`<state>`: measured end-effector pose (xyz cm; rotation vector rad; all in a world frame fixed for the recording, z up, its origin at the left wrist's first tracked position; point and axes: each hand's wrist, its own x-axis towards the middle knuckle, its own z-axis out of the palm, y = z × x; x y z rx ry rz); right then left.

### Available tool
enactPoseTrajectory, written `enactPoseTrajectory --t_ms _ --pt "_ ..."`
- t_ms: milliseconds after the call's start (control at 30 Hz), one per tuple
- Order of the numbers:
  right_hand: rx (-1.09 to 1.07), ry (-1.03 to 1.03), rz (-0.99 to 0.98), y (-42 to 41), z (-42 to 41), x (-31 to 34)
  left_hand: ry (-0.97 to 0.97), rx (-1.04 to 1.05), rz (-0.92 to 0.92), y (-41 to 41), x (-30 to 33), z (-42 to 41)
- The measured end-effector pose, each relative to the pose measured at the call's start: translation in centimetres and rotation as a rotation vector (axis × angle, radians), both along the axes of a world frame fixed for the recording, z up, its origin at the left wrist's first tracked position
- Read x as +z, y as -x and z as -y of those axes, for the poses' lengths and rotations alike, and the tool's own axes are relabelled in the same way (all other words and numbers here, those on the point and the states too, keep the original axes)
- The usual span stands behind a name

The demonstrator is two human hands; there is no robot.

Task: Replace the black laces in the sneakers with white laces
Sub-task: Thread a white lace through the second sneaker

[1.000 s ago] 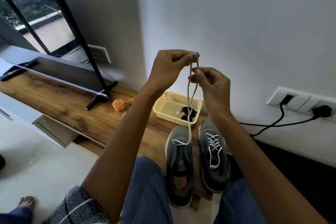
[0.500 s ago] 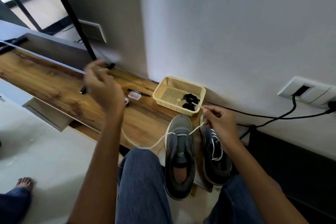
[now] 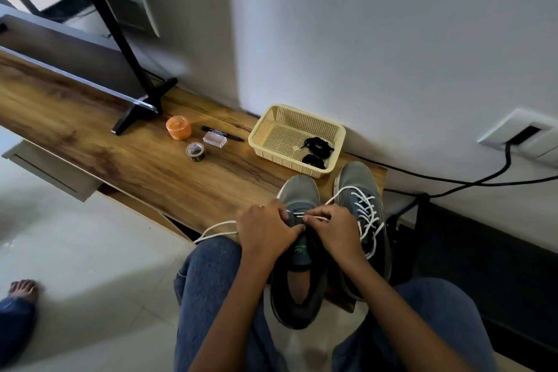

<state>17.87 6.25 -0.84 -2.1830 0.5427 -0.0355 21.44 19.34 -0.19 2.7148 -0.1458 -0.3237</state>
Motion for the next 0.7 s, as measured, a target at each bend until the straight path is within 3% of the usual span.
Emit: enactPoseTrajectory --t_ms 367,533,700 --pt "0.065 0.077 -0.083 -0.5 -1.2 -2.2 0.406 0.248 -0.171 1.2 -0.9 -0.8" --pt "-0.047 -0.063 -0.04 0.0 -1.8 -2.6 0.467 0.237 -0.297 0.1 -2.4 -1.3" --pt "-0.081 -0.021 -0.039 0.1 -2.7 -2.9 0.479 0.222 -0.335 -0.1 -3.0 -1.5"
